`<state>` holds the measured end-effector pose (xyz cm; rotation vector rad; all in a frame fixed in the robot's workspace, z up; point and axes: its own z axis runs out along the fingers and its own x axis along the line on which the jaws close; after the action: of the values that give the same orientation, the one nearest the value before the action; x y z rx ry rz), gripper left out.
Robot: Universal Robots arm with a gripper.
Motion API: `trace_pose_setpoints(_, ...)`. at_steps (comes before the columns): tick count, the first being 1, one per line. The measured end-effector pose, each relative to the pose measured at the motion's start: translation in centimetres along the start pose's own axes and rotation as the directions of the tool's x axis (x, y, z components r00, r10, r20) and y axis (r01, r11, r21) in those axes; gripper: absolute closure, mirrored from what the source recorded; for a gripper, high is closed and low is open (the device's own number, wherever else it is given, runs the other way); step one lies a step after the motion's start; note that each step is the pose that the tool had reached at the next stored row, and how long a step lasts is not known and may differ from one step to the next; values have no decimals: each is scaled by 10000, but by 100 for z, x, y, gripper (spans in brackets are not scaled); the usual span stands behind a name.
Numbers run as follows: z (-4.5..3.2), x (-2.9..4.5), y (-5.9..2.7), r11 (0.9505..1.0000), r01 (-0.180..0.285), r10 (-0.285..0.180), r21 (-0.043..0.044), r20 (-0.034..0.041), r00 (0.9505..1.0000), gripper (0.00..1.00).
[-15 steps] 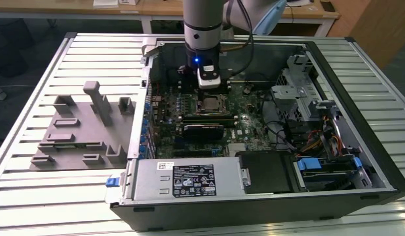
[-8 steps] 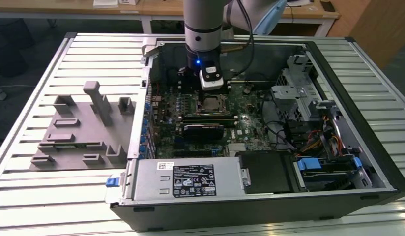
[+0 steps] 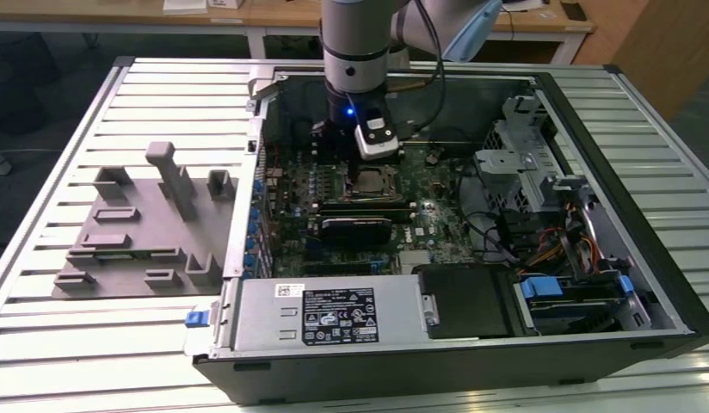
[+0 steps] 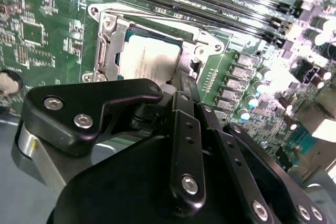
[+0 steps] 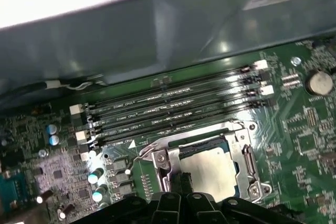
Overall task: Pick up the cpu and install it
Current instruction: 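Close the cpu cover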
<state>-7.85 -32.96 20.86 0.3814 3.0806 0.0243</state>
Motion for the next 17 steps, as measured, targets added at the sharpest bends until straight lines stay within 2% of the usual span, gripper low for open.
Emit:
trace_pose_setpoints(4,16,-1,0,9983,582,-582,-21,-11,9983,89)
trace_pose_setpoints(9,38,0,0,9913,1317,-1317,-48,-24,9913,89)
trace_pose_setpoints(11,45,0,-2,9897,1427,-1427,-53,-25,9898,89)
trace_pose_setpoints(17,58,20,-10,9896,1437,-1437,-54,-25,9896,89)
